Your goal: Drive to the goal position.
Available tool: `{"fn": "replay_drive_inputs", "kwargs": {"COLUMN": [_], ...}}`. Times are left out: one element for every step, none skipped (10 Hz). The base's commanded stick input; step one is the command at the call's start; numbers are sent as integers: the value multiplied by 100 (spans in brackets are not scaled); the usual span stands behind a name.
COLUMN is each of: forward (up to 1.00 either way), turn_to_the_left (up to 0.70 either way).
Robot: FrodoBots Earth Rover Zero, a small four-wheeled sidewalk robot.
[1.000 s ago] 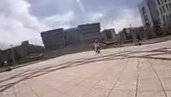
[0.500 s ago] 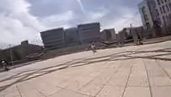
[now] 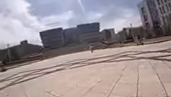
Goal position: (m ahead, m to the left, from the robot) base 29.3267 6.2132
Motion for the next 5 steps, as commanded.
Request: {"fn": "replay_drive_inputs", "kwargs": {"forward": [70, 70, 70, 70, 70], "turn_to_the_left": [5, 12, 12, 0, 0]}}
